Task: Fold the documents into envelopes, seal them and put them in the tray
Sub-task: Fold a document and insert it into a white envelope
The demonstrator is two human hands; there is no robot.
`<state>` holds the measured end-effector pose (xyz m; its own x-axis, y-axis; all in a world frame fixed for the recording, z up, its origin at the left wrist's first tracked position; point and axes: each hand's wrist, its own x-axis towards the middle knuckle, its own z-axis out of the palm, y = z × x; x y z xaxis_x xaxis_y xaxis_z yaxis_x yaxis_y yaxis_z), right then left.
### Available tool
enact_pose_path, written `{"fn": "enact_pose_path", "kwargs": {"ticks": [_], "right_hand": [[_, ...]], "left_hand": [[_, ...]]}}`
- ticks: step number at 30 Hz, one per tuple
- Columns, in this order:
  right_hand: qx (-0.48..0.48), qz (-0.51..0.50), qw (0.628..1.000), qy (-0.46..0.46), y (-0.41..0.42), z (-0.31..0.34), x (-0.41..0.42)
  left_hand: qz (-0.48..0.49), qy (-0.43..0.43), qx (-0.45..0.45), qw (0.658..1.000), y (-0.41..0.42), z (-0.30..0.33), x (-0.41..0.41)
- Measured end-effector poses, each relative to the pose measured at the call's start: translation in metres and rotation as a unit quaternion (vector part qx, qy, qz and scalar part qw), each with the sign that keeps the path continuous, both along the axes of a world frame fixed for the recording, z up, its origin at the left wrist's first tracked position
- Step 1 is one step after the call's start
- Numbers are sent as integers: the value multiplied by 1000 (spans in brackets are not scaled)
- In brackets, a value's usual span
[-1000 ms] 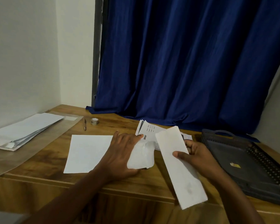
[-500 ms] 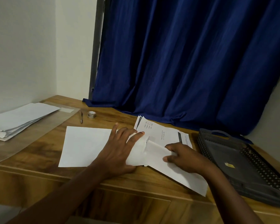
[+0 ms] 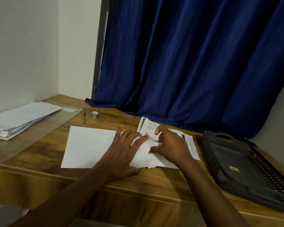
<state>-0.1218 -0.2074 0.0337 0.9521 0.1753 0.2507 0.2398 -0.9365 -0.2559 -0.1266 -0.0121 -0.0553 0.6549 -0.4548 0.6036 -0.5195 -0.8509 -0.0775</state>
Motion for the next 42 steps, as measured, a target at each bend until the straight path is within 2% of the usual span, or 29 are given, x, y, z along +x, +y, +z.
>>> {"fn": "enact_pose_path", "kwargs": {"ticks": [6,7,9,11,14,17,18,23,28,33,39,42], "right_hand": [[15,-11,995,-100,4,-21,2],[41,-25,993,-111,-3,-21,1],[152,-62,981,-100,-23,-21,-3],[275,-92,956,-51,-43,-23,-12],[396,-134,906,62,-58,-40,-27],[530,-113,829,140,-59,-58,-38],[545,-102,820,140,-58,-60,-40],[551,-47,827,106,-44,-68,-34],[558,34,822,108,-18,-67,-29],[541,30,832,116,5,-68,-23],[425,4,898,111,22,-76,-10],[385,-7,913,135,26,-76,-7]], "left_hand": [[10,15,-15,1000,3,-3,2],[12,17,-18,1000,3,-3,1],[15,24,-26,999,4,-2,0],[18,36,-33,999,3,-1,0],[15,36,-42,998,2,-2,1],[2,37,-45,998,2,-3,1],[-5,39,-46,998,2,-4,1],[-32,49,-55,997,2,-3,-4],[-50,26,-66,996,4,-4,-6],[-75,-2,-64,995,2,-3,-6],[-86,-10,-54,995,0,-4,-3],[-88,-15,-47,995,-1,-3,-2]]}}
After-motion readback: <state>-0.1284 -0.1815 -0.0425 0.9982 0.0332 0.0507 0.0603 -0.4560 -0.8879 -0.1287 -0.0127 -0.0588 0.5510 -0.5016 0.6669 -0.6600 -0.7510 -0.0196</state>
